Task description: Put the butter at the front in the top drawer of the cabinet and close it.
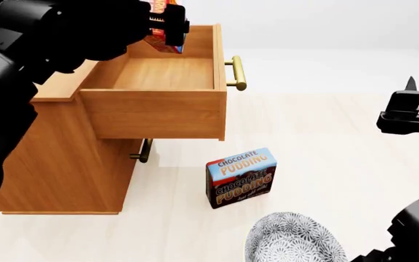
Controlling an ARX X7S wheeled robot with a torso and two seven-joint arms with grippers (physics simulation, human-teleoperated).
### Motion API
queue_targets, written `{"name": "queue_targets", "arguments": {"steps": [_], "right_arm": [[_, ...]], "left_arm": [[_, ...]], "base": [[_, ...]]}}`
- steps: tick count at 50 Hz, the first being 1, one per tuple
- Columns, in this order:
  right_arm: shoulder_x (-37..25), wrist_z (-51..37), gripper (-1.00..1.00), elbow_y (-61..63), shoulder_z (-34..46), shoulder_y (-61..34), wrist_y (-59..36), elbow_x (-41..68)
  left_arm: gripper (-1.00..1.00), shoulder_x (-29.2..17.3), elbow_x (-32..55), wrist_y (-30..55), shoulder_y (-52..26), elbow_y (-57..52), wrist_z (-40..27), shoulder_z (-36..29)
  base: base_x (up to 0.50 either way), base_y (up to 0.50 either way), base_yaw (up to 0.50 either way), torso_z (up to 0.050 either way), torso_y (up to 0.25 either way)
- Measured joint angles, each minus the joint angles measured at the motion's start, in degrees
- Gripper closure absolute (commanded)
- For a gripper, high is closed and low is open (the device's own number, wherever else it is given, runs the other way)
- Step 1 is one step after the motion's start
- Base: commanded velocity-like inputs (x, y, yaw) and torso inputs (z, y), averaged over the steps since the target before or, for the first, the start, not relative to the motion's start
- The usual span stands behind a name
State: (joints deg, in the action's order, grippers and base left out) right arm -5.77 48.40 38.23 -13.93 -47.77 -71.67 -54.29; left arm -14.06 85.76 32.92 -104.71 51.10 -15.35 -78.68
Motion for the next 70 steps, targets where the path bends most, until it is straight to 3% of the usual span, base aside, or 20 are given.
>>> {"name": "queue_targets", "arguments": {"steps": [27,51,70], "right_arm": [[-0.5,-0.5,-1.00,0.6,-0.6,1.0,-0.8,1.1],[-1.7,0.2,-1.00,1.9,-0.7,1.5,-2.6,0.9],[-1.9,0.0,-1.00,1.9,-1.0,1.6,-2.9,1.3]], "left_arm": [[1.00,3.9,-0.7,-1.0,1.0,7.1,1.2,-0.1],[1.00,10.6,-4.2,-2.9,1.3,19.8,7.2,-2.1],[1.00,12.9,-7.2,-3.4,2.7,23.2,9.1,-0.9]], "base": [[0.00,0.00,0.00,0.000,0.002],[0.00,0.00,0.00,0.000,0.001],[0.00,0.00,0.00,0.001,0.001]]}}
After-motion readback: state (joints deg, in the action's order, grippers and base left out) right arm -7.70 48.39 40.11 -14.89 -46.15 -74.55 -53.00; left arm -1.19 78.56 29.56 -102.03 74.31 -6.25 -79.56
